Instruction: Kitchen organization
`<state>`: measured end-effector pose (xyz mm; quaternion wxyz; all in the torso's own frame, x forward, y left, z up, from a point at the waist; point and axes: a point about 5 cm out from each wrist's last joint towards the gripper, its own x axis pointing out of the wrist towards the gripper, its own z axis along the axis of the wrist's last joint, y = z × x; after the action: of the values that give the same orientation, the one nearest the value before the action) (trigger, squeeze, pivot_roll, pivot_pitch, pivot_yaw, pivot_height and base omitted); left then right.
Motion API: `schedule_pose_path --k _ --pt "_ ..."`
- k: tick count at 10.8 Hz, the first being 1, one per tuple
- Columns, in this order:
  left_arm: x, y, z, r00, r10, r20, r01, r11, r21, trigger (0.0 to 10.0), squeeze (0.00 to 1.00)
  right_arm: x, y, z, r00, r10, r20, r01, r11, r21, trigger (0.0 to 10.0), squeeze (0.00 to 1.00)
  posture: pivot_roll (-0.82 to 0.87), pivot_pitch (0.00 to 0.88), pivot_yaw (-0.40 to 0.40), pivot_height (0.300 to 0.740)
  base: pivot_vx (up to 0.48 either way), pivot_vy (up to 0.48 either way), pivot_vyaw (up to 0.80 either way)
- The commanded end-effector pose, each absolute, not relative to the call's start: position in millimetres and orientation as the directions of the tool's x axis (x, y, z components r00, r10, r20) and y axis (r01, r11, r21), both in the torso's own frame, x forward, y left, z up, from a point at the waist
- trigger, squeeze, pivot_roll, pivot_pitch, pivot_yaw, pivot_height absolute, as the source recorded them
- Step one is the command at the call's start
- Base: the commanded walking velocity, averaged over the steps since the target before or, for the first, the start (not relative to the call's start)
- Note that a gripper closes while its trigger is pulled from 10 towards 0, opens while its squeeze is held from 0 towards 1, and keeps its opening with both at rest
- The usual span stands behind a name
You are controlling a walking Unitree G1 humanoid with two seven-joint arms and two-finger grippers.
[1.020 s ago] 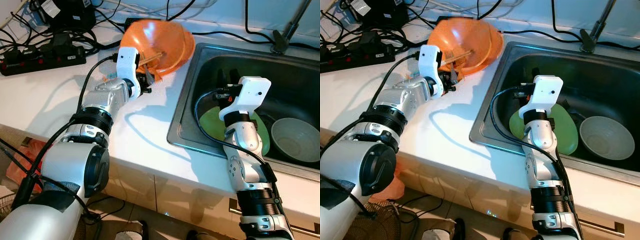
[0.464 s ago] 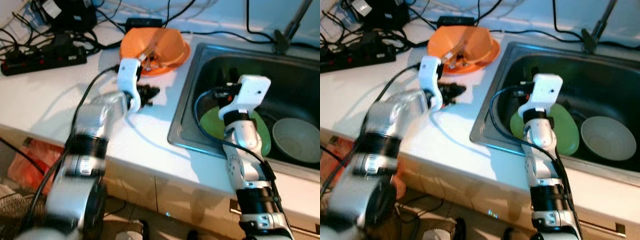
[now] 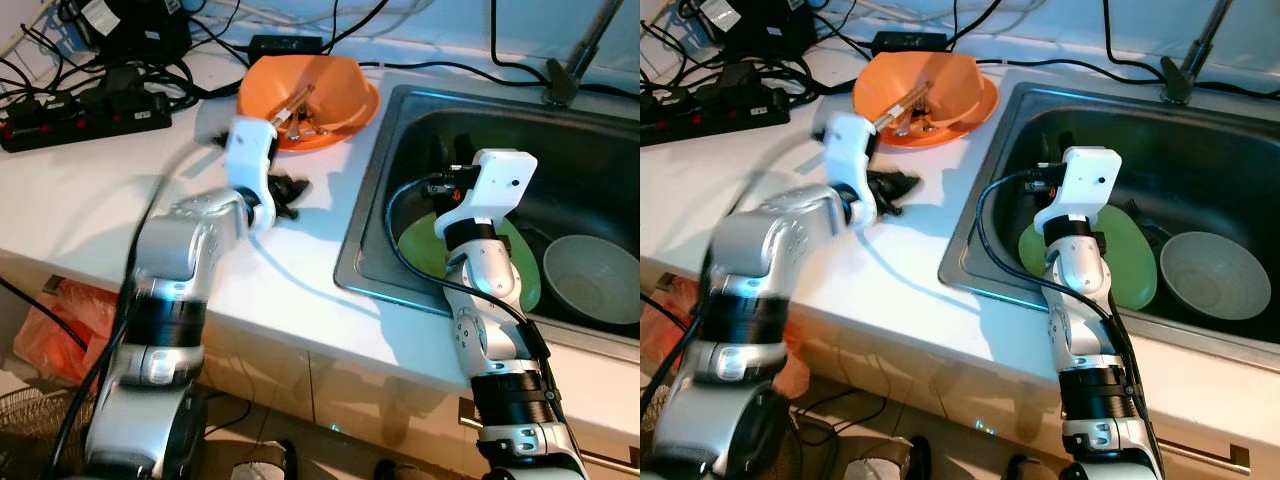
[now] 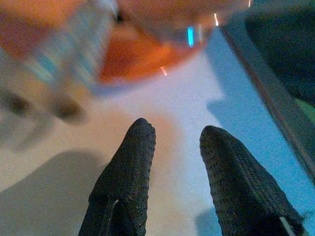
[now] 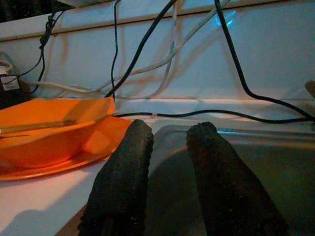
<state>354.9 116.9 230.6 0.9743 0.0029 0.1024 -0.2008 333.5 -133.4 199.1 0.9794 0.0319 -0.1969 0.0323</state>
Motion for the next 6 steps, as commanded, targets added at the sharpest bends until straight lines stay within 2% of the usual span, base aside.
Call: schedule_pose_path --k 1,3,6 --pt "348 115 244 0.925 -0.362 -0.113 0.367 0.930 0.027 10.0 0.00 334 -136 189 0.933 0.044 0.358 -0.072 0.995 0.064 10.0 0.00 0.21 0.141 0.046 0.740 0.000 0.000 0.00" --pt "338 119 258 0.953 -0.303 -0.013 0.304 0.951 0.062 10.0 0.00 334 -134 189 0.934 0.054 0.354 -0.082 0.994 0.065 10.0 0.00 0.23 0.146 0.034 0.740 0.000 0.000 0.00" --pt "339 144 258 0.982 -0.191 -0.017 0.191 0.977 0.094 10.0 0.00 337 -132 188 0.934 0.066 0.350 -0.094 0.993 0.065 10.0 0.00 0.24 0.141 0.027 0.740 0.000 0.000 0.00"
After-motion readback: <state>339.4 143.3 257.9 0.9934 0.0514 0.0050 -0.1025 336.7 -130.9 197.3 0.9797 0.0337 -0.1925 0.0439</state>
